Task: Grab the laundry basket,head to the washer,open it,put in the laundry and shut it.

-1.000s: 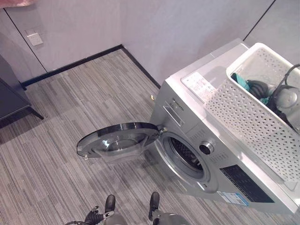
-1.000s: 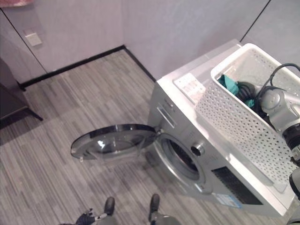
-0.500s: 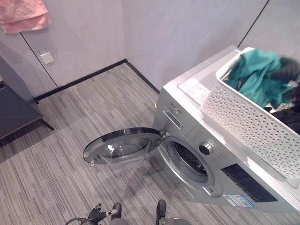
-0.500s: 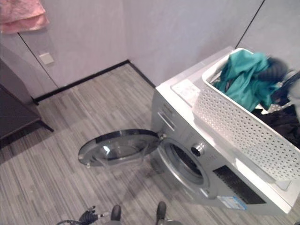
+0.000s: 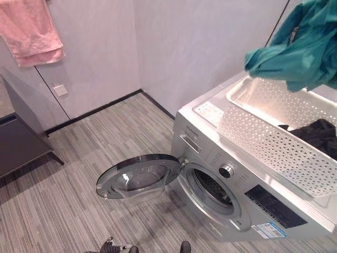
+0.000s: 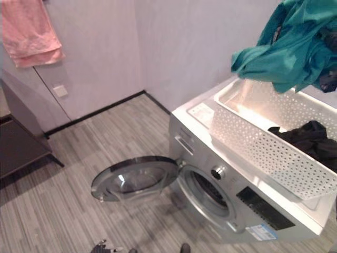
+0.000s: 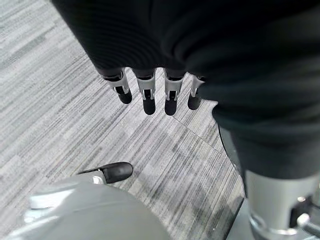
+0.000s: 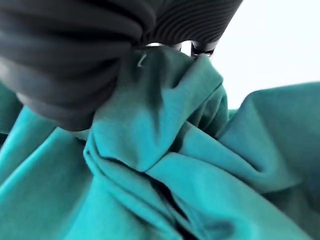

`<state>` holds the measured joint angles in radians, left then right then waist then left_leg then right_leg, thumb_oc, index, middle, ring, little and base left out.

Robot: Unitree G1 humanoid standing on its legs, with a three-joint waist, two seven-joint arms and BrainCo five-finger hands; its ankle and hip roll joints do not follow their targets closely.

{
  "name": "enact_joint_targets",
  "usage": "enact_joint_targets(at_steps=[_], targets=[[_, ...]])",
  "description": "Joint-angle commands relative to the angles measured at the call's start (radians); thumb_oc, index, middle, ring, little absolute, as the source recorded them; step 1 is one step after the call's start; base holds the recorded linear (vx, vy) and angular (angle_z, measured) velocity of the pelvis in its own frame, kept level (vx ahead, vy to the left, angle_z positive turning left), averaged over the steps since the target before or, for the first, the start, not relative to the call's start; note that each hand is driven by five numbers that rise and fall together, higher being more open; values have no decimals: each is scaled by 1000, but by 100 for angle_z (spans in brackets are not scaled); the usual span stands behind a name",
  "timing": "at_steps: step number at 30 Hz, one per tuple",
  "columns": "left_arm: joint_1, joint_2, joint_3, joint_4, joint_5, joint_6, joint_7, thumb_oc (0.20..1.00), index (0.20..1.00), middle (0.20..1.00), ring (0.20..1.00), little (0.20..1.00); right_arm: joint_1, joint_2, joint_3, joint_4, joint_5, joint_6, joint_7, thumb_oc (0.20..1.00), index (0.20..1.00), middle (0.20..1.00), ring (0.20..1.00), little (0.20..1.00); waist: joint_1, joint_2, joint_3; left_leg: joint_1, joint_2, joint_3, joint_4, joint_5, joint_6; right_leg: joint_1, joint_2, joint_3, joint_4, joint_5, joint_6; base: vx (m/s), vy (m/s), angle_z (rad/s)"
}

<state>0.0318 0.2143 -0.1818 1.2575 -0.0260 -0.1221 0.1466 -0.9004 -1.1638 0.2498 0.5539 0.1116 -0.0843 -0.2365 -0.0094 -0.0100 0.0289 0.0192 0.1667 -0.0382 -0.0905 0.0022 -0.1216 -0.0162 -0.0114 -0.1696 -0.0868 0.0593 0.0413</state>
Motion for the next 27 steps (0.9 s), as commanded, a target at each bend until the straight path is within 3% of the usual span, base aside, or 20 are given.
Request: enact_joint_targets(at_steps=[1, 10, 19, 27], targets=[[-44, 32, -42, 66, 39, 0, 30, 1000, 1000, 1000, 1000, 1000, -3, 16, -124, -71, -85, -39, -120, 200, 200, 200, 200, 200, 39, -89, -19, 107, -8, 17, 3, -78, 52, -17, -92, 75, 113, -71, 87, -6, 61, -1], [-53, 2, -39, 67, 82, 4, 40, 1000, 1000, 1000, 1000, 1000, 234, 57, -362, -371, -162, -69, -184, 200, 200, 200, 200, 200, 18, -71, -23, 115, -40, 20, 3, -98, 72, -22, -113, 90, 114, -58, 101, -14, 58, -6], [-68, -17, -29, 65, 130, 5, 31, 1000, 1000, 1000, 1000, 1000, 482, 142, -572, -713, -230, -94, -142, 200, 200, 200, 200, 200, -14, -65, -29, 119, -90, 39, 4, -112, 100, -43, -146, 121, 120, -27, 122, -33, 84, -8], [-66, -23, 2, 71, 136, -2, 23, 1000, 1000, 1000, 1000, 1000, 642, 201, -749, -900, -220, -137, -130, 200, 200, 200, 200, 200, -48, -66, -30, 120, -133, 56, 3, -124, 123, -63, -179, 137, 131, 0, 146, -32, 92, -7]])
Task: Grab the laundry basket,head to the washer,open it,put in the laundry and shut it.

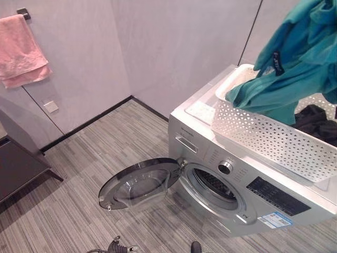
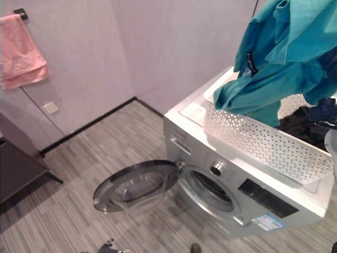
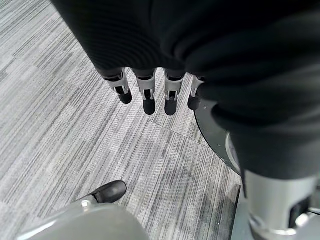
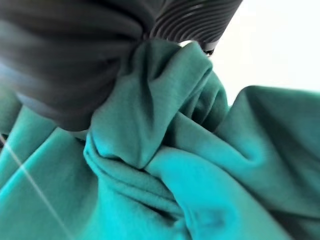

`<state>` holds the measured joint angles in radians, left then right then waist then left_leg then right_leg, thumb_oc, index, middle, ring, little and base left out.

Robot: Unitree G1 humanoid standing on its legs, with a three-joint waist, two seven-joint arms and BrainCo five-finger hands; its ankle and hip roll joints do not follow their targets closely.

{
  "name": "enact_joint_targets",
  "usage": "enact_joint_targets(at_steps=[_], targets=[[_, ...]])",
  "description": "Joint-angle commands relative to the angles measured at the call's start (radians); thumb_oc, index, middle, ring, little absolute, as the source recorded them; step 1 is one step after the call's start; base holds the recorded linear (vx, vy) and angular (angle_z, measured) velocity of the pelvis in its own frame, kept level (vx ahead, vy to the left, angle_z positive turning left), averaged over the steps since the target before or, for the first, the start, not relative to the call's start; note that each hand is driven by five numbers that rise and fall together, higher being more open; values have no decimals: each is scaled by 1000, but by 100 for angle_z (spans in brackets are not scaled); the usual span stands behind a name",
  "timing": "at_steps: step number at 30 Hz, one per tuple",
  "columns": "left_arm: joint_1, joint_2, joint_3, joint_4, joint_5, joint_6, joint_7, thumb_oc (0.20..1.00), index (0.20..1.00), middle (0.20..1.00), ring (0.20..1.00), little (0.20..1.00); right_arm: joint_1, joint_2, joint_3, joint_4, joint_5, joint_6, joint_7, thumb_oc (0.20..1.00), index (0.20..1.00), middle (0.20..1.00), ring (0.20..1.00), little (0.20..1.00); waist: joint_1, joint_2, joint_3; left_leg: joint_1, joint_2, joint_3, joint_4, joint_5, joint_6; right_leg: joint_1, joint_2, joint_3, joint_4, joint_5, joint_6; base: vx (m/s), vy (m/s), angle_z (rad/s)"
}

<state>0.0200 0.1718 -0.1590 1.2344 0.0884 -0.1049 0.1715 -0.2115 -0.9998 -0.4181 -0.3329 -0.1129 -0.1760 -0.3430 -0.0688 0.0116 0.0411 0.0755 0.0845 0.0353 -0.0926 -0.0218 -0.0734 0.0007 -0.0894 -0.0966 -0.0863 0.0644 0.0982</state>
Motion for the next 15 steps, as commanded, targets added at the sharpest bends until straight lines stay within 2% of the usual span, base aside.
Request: enact_joint_targets(at_steps=[1, 5, 10, 12, 15], targets=[[-52, 19, -17, 95, 23, -19, -2, 1000, 1000, 1000, 1000, 1000, -35, 51, -92, -29, 5, -48, -25, 200, 200, 200, 200, 200, 8, -87, -42, 65, -56, -15, 5, -103, 78, -83, -105, 66, 132, -1, 93, -52, 116, -14], [-41, 20, 18, 101, 23, -18, 2, 1000, 1000, 1000, 1000, 1000, 78, 141, -175, -77, -13, -39, -43, 200, 200, 200, 200, 200, -3, -95, -40, 64, -85, 0, 5, -108, 95, -94, -131, 75, 138, 23, 109, -61, 121, -10], [-33, 21, 23, 107, 47, -16, 0, 1000, 1000, 1000, 1000, 1000, 181, 225, -220, -94, -9, -29, -35, 200, 200, 200, 200, 200, -19, -101, -38, 69, -100, 0, 5, -118, 105, -100, -147, 77, 148, 28, 118, -43, 80, -5], [-32, 22, 17, 112, 61, -13, -1, 1000, 1000, 1000, 1000, 1000, 229, 274, -225, -98, -6, -25, -32, 200, 200, 200, 200, 200, -31, -106, -29, 67, -112, 3, 5, -117, 111, -113, -156, 88, 159, 48, 122, -105, 119, 4], [-33, 29, 24, 116, 75, -16, 4, 1000, 1000, 1000, 1000, 1000, 268, 336, -186, -107, -6, -22, -13, 200, 200, 200, 200, 200, -53, -108, -6, 73, -130, 29, 5, -120, 119, -145, -168, 119, 164, 110, 134, -101, 88, -13]])
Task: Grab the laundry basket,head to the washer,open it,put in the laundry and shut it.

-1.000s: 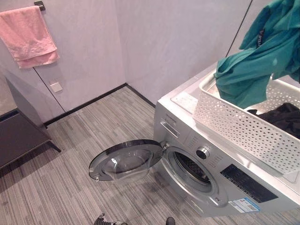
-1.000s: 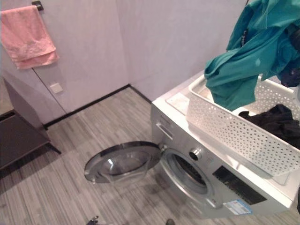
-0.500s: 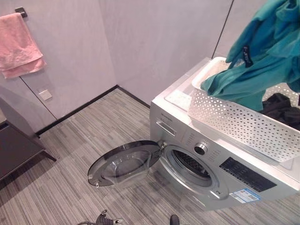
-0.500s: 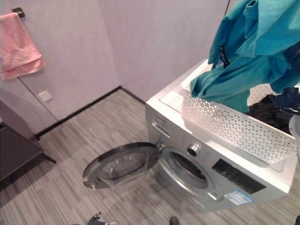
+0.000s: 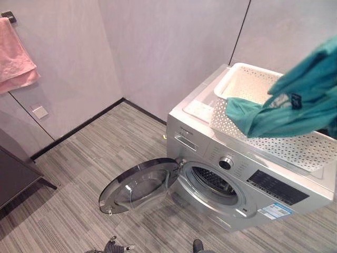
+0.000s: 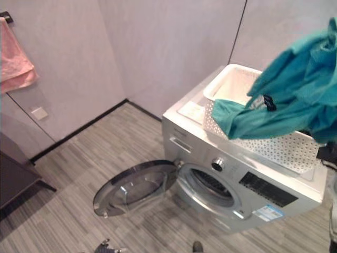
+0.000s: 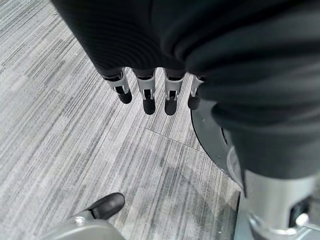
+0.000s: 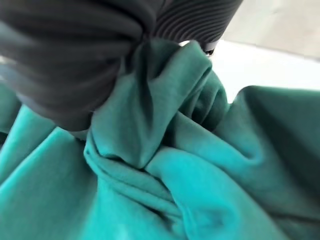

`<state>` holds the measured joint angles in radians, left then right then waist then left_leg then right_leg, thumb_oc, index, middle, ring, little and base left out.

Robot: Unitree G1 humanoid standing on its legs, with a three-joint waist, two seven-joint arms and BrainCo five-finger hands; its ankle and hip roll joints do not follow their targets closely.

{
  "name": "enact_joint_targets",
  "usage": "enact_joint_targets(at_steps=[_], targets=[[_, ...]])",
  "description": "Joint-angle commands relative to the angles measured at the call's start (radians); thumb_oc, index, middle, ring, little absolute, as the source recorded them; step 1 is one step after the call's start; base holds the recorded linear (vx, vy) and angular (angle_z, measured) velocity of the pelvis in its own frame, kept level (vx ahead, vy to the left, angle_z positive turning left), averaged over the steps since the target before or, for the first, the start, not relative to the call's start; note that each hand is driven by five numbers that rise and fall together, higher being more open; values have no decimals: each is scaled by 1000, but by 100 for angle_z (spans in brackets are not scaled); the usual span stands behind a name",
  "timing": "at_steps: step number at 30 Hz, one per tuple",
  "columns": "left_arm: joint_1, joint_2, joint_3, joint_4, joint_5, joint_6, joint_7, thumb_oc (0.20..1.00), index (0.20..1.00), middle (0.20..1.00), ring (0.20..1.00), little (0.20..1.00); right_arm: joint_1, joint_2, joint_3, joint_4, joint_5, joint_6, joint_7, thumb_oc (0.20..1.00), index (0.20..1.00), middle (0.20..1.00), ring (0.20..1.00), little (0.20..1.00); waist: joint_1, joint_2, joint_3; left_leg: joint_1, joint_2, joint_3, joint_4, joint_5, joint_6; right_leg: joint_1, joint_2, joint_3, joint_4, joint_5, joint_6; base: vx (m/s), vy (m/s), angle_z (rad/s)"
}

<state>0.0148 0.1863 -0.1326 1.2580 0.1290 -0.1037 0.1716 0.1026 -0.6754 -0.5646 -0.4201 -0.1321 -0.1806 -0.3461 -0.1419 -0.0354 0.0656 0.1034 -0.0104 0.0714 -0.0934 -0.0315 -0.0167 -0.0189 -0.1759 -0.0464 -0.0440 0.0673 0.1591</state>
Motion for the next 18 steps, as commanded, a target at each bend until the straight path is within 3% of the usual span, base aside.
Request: enact_joint_targets(at_steps=[1, 3, 5, 7, 8, 9, 10, 12, 18], targets=[[-28, 18, -1, 92, 35, -19, 5, 1000, 1000, 1000, 1000, 1000, -46, 22, -19, -23, 15, -20, -4, 200, 200, 200, 200, 200, 18, -61, -21, 46, -37, 6, 6, -108, 66, -141, -83, 65, 123, 122, 75, -151, 53, -46], [-31, 25, 2, 87, 37, -20, 7, 1000, 1000, 1000, 1000, 1000, -48, 30, -2, -26, 17, -23, 2, 200, 200, 200, 200, 200, 22, -58, -9, 44, -35, 24, 6, -105, 70, -154, -79, 50, 133, 112, 70, -150, 39, -66], [-30, 45, 20, 82, 35, -20, 11, 1000, 1000, 1000, 1000, 1000, -38, 39, 16, -37, 6, -32, 20, 200, 200, 200, 200, 200, 28, -35, 20, 29, -17, 61, 6, -85, 75, -148, -49, -33, 231, 10, 32, -204, 31, -61], [-25, 57, 38, 83, 27, -19, 13, 1000, 1000, 1000, 1000, 1000, -44, 44, 26, -32, -11, -33, 18, 200, 200, 200, 200, 200, 34, -27, 25, 10, -7, 83, 6, -67, 77, -143, -29, -65, 316, -49, 16, -143, 4, -45], [-25, 57, 39, 83, 27, -19, 13, 1000, 1000, 1000, 1000, 1000, -46, 44, 27, -32, -11, -33, 17, 200, 200, 200, 200, 200, 35, -29, 25, 7, -7, 85, 6, -62, 77, -148, -29, -63, 318, -46, 13, -179, -15, -41], [-17, 67, 54, 82, 18, -15, 16, 1000, 1000, 1000, 1000, 1000, -63, 55, 52, -26, -27, -31, 18, 200, 200, 200, 200, 200, 50, -23, 18, -20, 2, 116, 6, -48, 82, -132, -17, -94, 400, -111, 0, -133, -22, -43], [-17, 67, 55, 81, 18, -15, 16, 1000, 1000, 1000, 1000, 1000, -64, 55, 53, -26, -28, -31, 17, 200, 200, 200, 200, 200, 51, -24, 17, -24, 2, 119, 6, -44, 81, -138, -17, -93, 401, -108, -2, -195, -61, -58], [-1, 77, 74, 83, 4, -14, 16, 1000, 1000, 1000, 1000, 1000, -98, 65, 116, -14, -40, -30, 30, 200, 200, 200, 200, 200, 77, -27, -3, -59, 6, 152, 6, -38, 82, -94, -9, -102, 440, -170, -14, -121, -89, -53], [5, 85, 77, 61, -24, -28, 23, 1000, 1000, 1000, 1000, 1000, -165, 95, 262, 13, -11, -41, 60, 200, 200, 200, 200, 200, 135, -49, -32, -124, 18, 208, 6, -8, 71, 7, 0, -85, 332, -174, -1, -153, -161, -71]])
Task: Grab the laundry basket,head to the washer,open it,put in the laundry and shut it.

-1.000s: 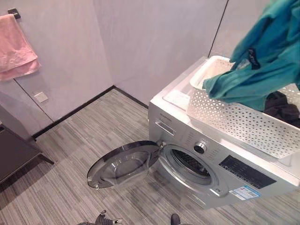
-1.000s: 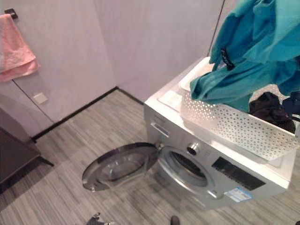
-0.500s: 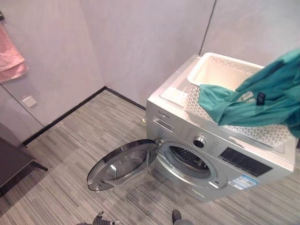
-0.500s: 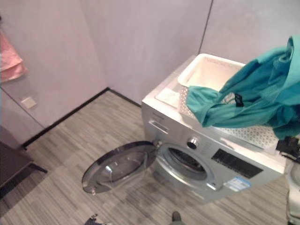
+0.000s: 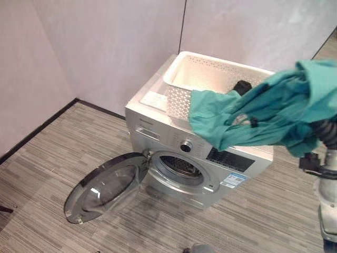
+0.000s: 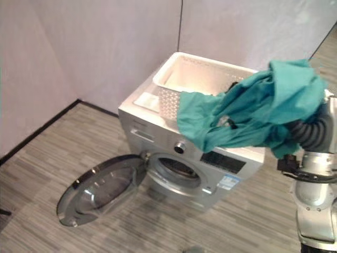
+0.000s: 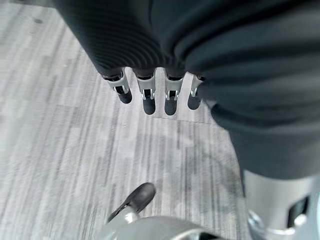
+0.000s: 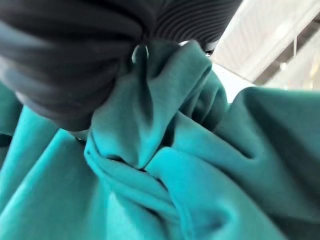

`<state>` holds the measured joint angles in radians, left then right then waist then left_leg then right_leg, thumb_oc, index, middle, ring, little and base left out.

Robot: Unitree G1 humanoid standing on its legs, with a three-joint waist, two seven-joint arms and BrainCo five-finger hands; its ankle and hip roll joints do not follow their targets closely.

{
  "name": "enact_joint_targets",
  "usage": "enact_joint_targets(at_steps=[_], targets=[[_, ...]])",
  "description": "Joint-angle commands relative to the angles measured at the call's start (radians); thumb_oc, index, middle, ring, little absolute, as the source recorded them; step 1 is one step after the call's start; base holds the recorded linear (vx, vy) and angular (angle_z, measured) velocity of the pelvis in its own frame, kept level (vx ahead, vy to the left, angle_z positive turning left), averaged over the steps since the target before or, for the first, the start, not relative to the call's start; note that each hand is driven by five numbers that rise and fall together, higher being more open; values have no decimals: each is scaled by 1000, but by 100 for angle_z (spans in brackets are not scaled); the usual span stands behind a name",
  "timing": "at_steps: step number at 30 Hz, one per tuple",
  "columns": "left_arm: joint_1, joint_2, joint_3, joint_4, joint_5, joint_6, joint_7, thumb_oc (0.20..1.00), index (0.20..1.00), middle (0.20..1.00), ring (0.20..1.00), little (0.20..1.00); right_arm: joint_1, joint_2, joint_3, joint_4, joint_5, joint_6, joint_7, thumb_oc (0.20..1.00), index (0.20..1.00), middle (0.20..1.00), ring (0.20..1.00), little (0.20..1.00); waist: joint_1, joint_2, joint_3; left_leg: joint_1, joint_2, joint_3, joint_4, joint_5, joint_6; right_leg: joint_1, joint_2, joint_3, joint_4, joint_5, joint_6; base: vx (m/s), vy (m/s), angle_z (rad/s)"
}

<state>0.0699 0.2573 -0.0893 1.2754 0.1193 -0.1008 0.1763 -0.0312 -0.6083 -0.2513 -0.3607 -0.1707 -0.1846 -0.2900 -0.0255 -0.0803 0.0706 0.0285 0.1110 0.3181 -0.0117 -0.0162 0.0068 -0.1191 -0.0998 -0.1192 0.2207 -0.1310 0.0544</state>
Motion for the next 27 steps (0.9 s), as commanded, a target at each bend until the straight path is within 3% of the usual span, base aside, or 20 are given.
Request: enact_joint_targets(at_steps=[1, 4, 5, 9, 12, 14, 19, 27], targets=[[-51, 13, 30, 36, -20, -35, 21, 1000, 1000, 1000, 1000, 1000, -57, 28, -20, -41, 38, -47, 1, 200, 200, 200, 200, 200, 30, -8, -37, -59, -95, -23, -76, -15, 41, 115, -83, -18, 28, 40, 109, -117, -188, -83], [-77, 16, -1, -4, -33, -55, 31, 1000, 1000, 1000, 1000, 1000, -113, 35, 119, -56, 136, -86, 70, 200, 200, 200, 200, 200, 66, -18, -29, -96, -35, 19, -76, 30, 5, 170, -72, -47, -127, 36, 100, -216, -430, -88], [-101, 22, -17, -31, -49, -72, 39, 1000, 1000, 1000, 1000, 1000, -93, 46, 171, -62, 209, -109, 113, 200, 200, 200, 200, 200, 74, -29, -20, -117, -10, 8, -76, 65, -19, 199, -41, -58, -180, 27, 87, -155, -336, -73], [-133, 28, -28, -98, -76, -97, 55, 1000, 1000, 1000, 1000, 1000, -48, 25, 250, -84, 253, -123, 187, 200, 200, 200, 200, 200, 76, -32, -2, -140, 21, -15, -76, 105, -48, 219, -4, -86, -213, 16, 70, -106, -185, 10], [-142, 37, -82, -285, -87, -128, 64, 1000, 1000, 1000, 1000, 1000, 54, 7, 309, -79, 313, -123, 246, 200, 200, 200, 200, 200, 71, -20, 13, -170, 45, -51, -76, 143, -69, 237, 28, -119, -234, 5, 50, -104, -150, 39], [-141, 43, -91, -334, -93, -134, 63, 1000, 1000, 1000, 1000, 1000, 87, 4, 320, -75, 321, -119, 259, 200, 200, 200, 200, 200, 69, -17, 15, -175, 48, -61, -76, 149, -73, 241, 35, -125, -238, 2, 44, -57, -84, 46], [-83, 106, -116, -657, -98, -154, 33, 1000, 1000, 1000, 1000, 1000, 262, -8, 358, -45, 370, -85, 357, 200, 200, 200, 200, 200, 62, -3, 7, -186, 48, -99, -76, 164, -82, 262, 48, -156, -251, -6, 30, -4, -30, 41], [-48, 169, -135, -904, -155, -167, -50, 1000, 1000, 1000, 1000, 1000, 262, -22, 428, 35, 381, -48, 402, 200, 200, 200, 200, 200, 60, 9, -1, -177, 41, -103, -76, 163, -84, 273, 45, -159, -260, -5, 30, 6, 4, 2]])
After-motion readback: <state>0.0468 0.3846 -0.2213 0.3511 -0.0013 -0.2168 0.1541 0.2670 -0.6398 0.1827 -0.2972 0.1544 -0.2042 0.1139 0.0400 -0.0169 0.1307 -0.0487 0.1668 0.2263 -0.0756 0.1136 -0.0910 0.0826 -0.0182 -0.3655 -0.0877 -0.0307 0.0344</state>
